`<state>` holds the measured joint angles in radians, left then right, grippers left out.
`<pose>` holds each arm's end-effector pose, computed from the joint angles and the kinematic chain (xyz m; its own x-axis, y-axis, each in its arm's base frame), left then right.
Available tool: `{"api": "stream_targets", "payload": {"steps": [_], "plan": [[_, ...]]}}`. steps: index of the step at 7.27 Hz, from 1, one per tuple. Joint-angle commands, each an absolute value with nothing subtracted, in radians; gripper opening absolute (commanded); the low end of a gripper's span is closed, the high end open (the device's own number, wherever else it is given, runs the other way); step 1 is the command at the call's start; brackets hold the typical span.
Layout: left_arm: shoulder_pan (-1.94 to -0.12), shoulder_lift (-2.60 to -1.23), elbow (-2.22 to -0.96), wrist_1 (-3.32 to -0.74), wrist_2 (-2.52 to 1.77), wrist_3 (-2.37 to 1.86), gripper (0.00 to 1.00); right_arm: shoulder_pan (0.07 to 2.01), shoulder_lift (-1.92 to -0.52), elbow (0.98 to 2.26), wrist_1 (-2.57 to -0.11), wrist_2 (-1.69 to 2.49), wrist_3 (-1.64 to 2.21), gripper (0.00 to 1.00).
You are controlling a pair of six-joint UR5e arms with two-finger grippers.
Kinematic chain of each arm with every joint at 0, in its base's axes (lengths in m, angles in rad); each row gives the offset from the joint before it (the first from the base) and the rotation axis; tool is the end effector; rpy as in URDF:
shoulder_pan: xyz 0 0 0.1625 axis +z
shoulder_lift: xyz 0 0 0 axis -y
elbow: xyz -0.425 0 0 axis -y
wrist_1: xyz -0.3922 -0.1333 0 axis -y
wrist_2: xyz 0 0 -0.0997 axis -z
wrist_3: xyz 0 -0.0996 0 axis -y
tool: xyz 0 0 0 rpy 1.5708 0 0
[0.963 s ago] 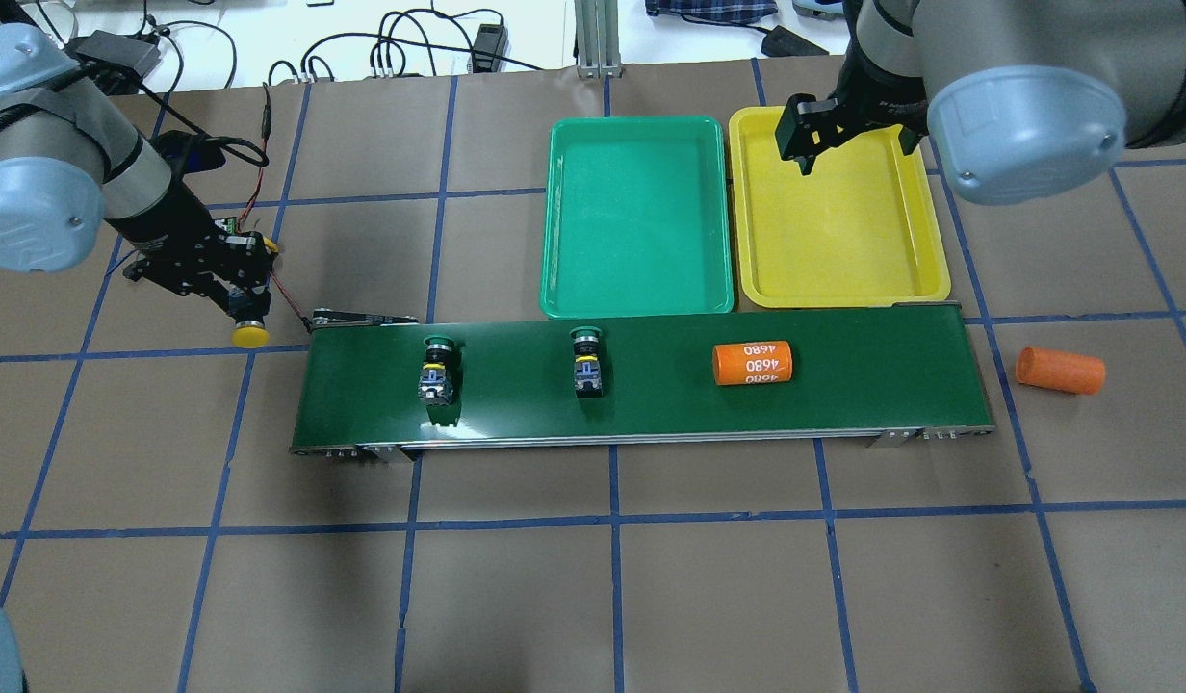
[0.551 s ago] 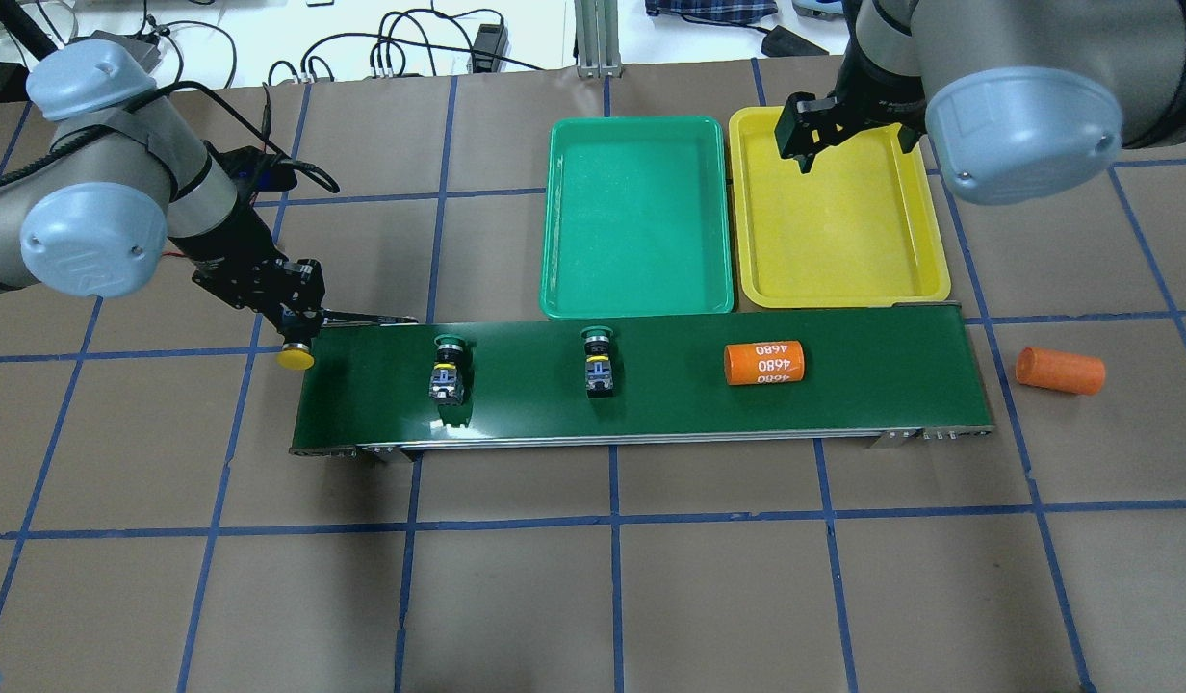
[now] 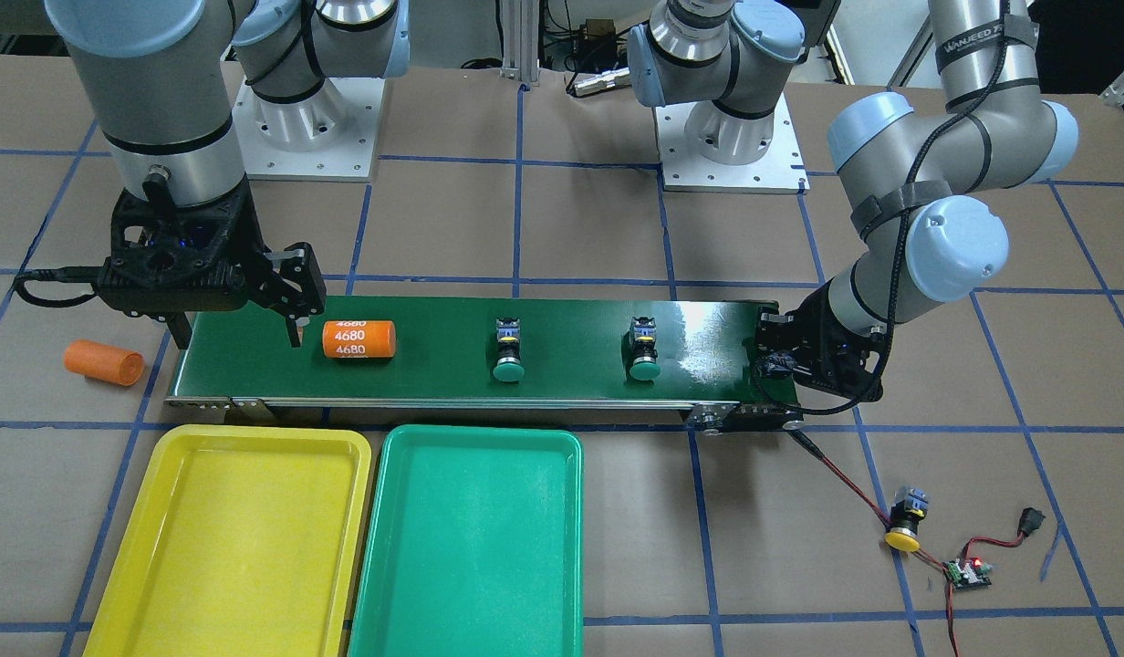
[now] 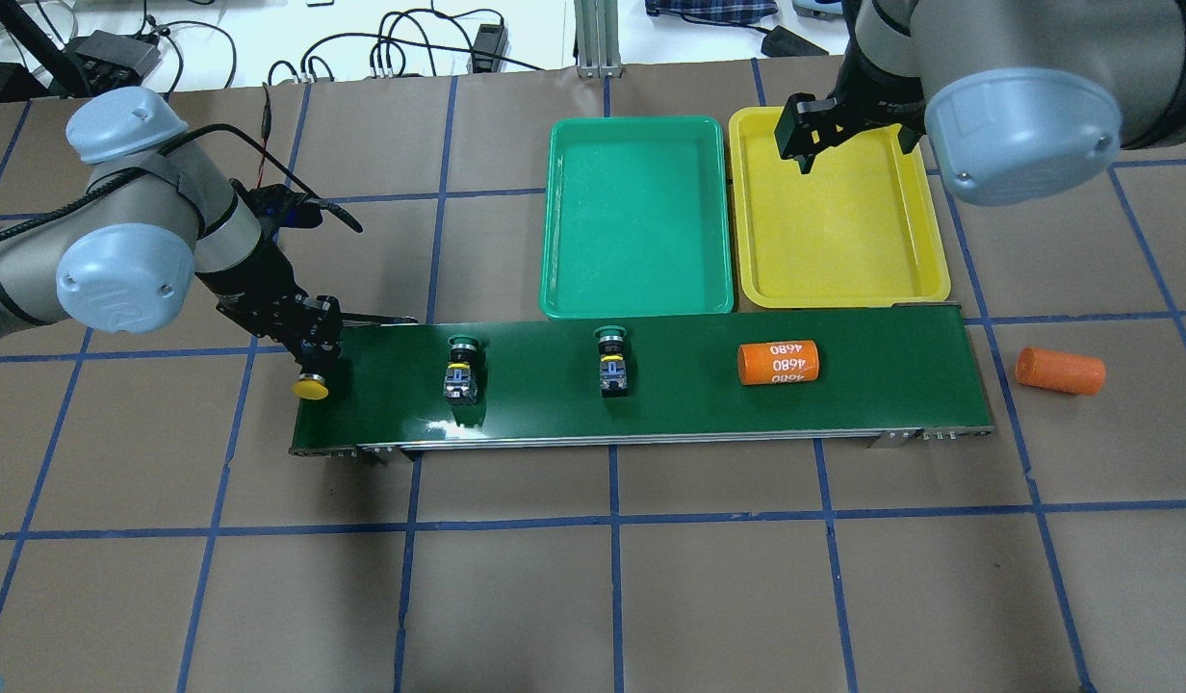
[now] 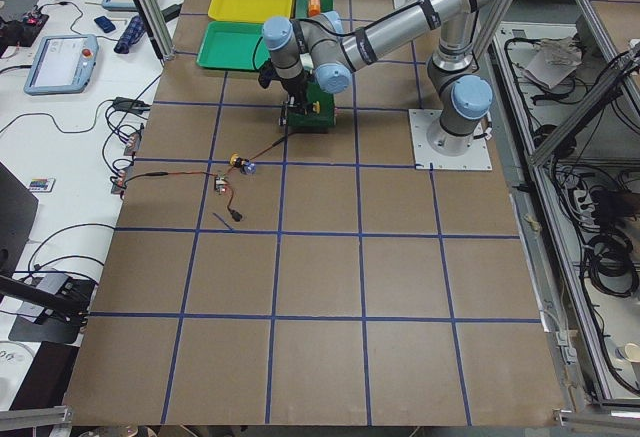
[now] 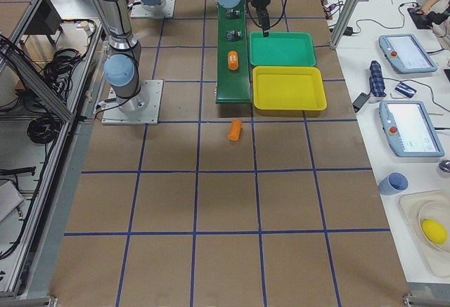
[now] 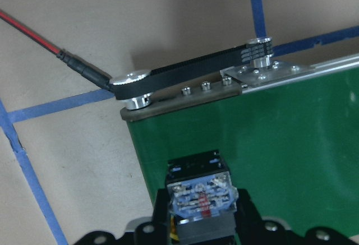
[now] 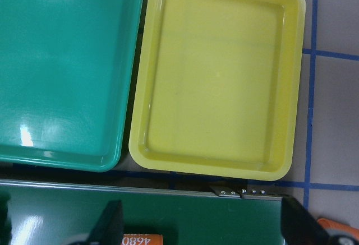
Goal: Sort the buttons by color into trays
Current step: 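Carry the yellow-capped button onto the belt end and open the left gripper, then grasp another yellow-capped button beside the belt with the left gripper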
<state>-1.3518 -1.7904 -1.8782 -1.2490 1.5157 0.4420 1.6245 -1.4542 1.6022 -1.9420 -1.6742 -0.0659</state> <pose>-0.0249 -0.5269 0.2624 -0.9697 0.2028 0.1359 0.2236 0.9613 0.1611 0.1527 -0.5491 0.4522 -0.9888 -0.0946 0.1150 -0.1177 0.9697 -0.2142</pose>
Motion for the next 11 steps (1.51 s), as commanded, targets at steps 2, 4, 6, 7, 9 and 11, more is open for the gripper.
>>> {"api": "stream_targets", "payload": {"steps": [2,4,6,7,9,11], "plan": [[-1.356,-1.772,-1.890,-1.249,1.516,0.422,1.00,1.624,-1.454,1.601,-1.942,-1.675,-0.066,1.00],[-1.355,-1.747,-1.827,-1.273,1.535,0.416,1.00,1.624,-1.454,1.603,-1.940,-1.675,-0.066,1.00],[-1.330,-1.771,-1.734,-1.286,1.594,0.425,1.00,1.624,-1.454,1.603,-1.940,-1.675,-0.066,1.00],[-1.316,-1.788,-1.702,-1.266,1.591,0.489,1.00,1.624,-1.454,1.603,-1.940,-1.675,-0.066,1.00],[-1.248,-1.830,-1.677,-1.191,1.592,0.672,1.00,1.624,-1.454,1.603,-1.940,-1.675,-0.066,1.00],[-1.157,-1.937,-1.689,-0.965,1.591,0.757,1.00,1.624,-1.454,1.603,-1.940,-1.675,-0.066,1.00]]}}
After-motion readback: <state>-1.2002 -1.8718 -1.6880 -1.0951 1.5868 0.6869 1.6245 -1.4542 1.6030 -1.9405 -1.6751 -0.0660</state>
